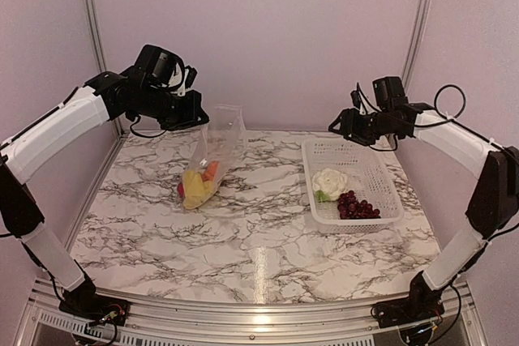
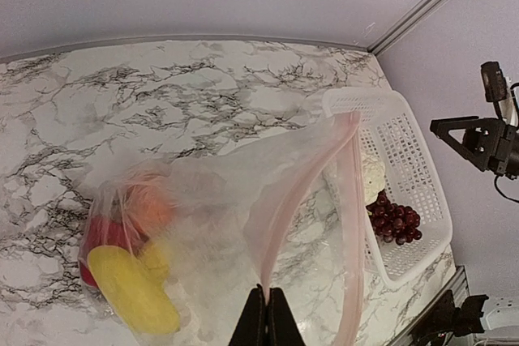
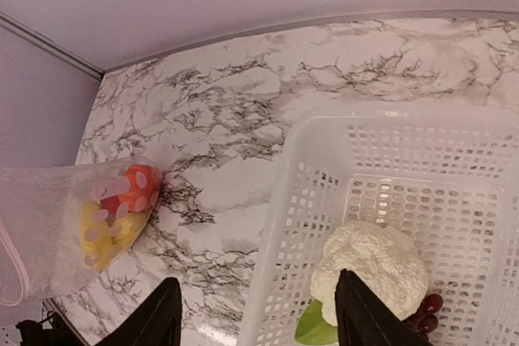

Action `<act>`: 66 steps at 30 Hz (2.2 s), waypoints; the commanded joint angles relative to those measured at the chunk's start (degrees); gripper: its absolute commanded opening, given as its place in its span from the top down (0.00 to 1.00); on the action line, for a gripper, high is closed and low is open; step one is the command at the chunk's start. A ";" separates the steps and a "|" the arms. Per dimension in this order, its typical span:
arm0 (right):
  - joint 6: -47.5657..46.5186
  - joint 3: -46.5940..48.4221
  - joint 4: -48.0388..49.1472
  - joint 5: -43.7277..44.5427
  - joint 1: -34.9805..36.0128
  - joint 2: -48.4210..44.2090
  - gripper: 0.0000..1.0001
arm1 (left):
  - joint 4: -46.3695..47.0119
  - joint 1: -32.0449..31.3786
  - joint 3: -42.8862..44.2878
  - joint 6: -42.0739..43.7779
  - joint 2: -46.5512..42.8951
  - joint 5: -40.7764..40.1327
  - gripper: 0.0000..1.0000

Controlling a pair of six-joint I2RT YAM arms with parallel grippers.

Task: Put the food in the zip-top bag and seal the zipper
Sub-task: Pick up the fake vegetable from the bin.

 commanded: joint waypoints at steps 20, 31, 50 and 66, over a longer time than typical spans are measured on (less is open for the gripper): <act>-7.38 1.23 -10.92 -0.34 -5.99 11.00 0.13 | -0.40 0.37 -2.04 -0.05 -1.40 0.82 1.00; -10.76 1.07 -10.01 -5.86 -7.59 15.08 0.05 | -0.89 0.37 -2.30 0.45 -2.50 0.04 1.00; -12.13 -3.14 -6.93 -7.15 -7.59 19.52 0.06 | -1.44 0.37 -3.37 -0.03 -3.28 -0.67 1.00; -12.94 -2.40 -7.12 -0.93 -7.69 18.11 0.06 | -1.44 0.37 -3.53 -0.47 -3.10 -0.50 1.00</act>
